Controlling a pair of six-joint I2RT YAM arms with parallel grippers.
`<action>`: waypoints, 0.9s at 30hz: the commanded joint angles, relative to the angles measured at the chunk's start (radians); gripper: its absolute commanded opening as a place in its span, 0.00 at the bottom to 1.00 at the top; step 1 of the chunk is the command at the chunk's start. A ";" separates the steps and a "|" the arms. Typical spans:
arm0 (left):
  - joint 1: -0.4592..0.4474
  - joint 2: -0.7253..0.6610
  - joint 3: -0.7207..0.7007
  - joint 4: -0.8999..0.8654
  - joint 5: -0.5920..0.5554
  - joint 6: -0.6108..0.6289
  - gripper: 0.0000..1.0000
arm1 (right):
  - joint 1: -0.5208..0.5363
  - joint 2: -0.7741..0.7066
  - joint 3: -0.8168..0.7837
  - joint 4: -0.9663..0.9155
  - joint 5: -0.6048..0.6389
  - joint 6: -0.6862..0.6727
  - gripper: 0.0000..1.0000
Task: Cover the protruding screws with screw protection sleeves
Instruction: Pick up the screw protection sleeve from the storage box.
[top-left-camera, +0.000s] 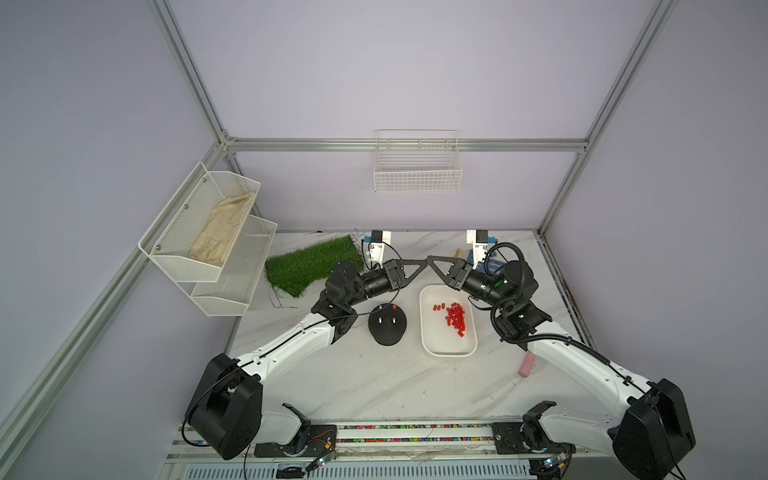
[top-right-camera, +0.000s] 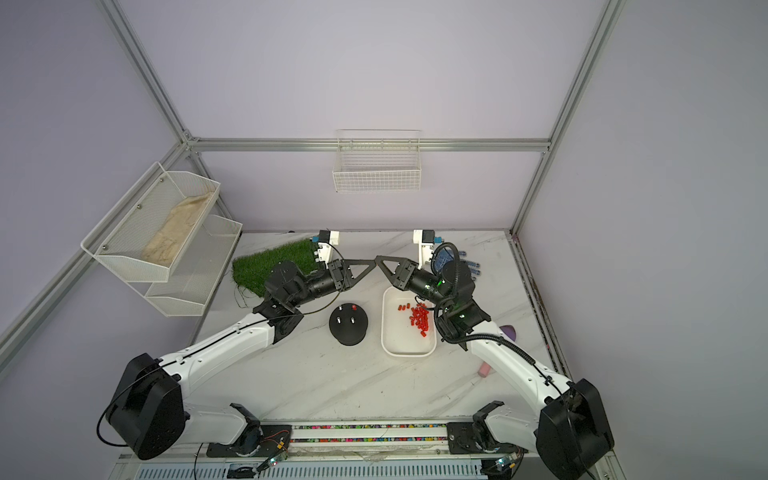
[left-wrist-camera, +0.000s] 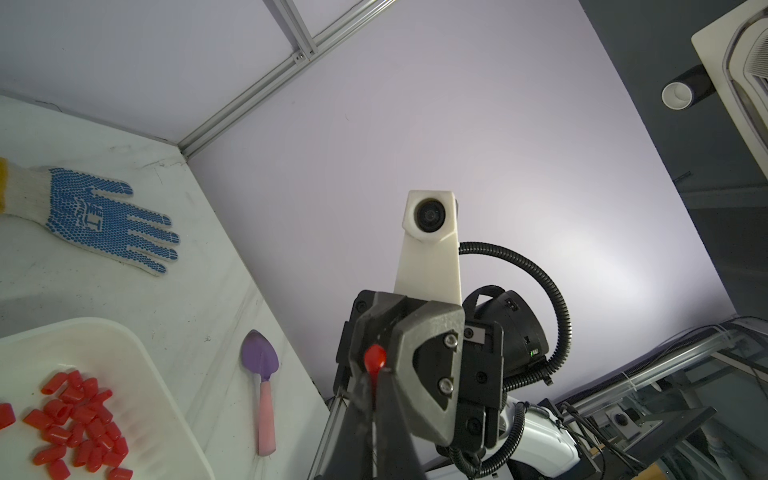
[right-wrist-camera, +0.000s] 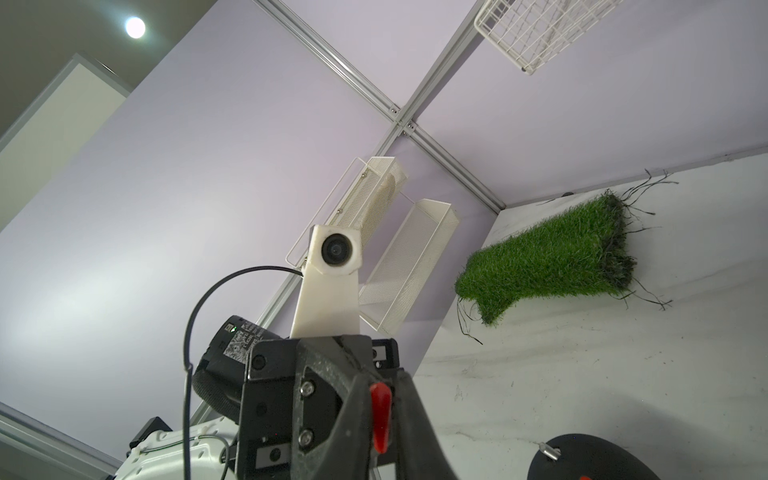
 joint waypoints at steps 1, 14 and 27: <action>-0.007 -0.008 0.024 0.038 0.022 0.027 0.00 | 0.006 0.006 0.005 -0.015 -0.018 -0.007 0.19; 0.091 -0.092 0.072 -0.377 0.183 0.278 0.00 | -0.170 0.012 0.222 -0.440 -0.258 -0.201 0.23; 0.176 -0.113 0.147 -0.540 0.475 0.407 0.00 | -0.165 0.183 0.546 -1.092 -0.518 -0.630 0.23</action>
